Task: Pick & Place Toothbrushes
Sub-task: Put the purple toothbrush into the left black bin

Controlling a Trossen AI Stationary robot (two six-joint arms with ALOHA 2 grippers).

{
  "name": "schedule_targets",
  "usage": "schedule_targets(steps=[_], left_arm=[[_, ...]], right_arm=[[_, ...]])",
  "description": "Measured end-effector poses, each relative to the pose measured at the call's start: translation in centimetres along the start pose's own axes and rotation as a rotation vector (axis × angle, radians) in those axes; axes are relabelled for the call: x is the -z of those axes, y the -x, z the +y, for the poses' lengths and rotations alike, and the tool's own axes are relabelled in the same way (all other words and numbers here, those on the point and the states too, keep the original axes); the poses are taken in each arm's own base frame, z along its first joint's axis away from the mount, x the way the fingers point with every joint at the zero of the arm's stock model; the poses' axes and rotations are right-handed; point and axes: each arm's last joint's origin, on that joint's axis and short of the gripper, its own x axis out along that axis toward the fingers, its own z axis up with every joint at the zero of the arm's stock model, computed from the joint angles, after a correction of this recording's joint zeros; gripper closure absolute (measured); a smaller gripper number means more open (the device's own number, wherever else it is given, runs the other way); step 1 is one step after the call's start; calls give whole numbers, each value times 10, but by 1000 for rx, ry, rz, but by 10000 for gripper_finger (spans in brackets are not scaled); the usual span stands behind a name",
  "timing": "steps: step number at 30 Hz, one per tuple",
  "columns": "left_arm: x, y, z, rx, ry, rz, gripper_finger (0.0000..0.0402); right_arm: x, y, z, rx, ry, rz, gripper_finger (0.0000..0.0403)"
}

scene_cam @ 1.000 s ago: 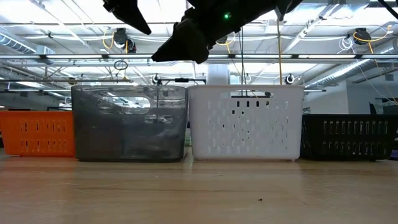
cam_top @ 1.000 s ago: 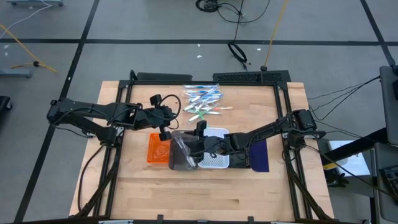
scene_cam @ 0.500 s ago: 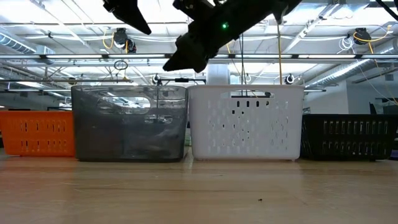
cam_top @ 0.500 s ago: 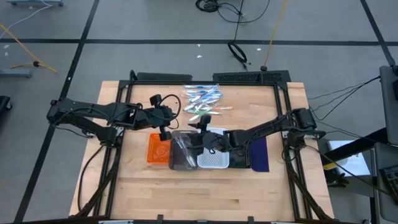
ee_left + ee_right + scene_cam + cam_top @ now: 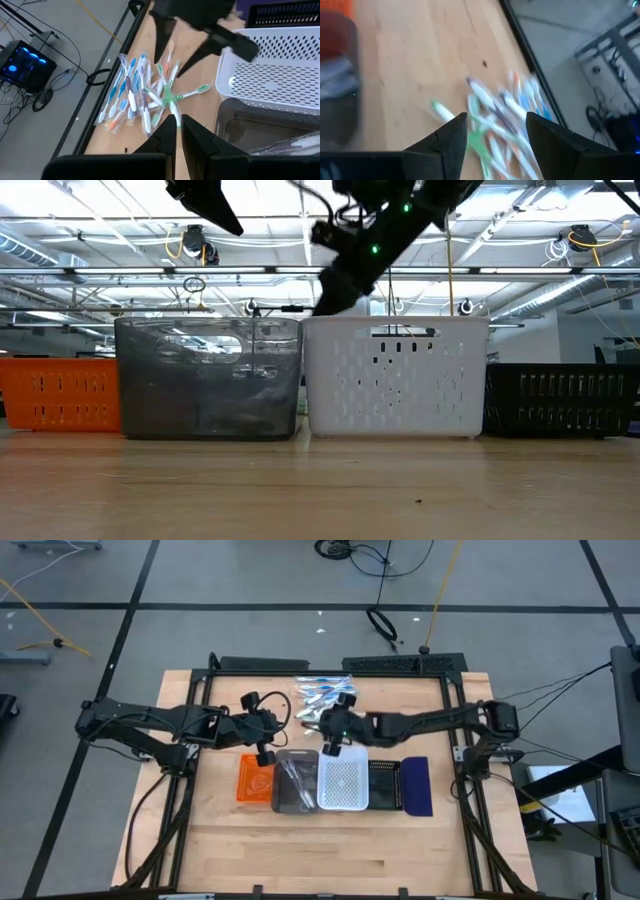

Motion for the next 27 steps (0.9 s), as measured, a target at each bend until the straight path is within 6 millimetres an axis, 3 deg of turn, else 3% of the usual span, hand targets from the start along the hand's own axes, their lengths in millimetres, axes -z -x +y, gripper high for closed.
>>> schedule_targets(steps=[6, 12, 20, 27], left_arm=[[0, 0, 0, 0, 0, 0, 376], [0, 0, 0, 0, 0, 0, 376], [0, 0, 0, 0, 0, 1, 376], [0, 0, 0, 0, -1, 0, 376]], right_arm=[[13, -14, -34, 50, -23, 82, 221], [30, -27, -64, -32, -38, 118, 233], [66, -41, -80, -30, 9, 138, 232], [71, -45, -82, -95, 12, 59, 232]])
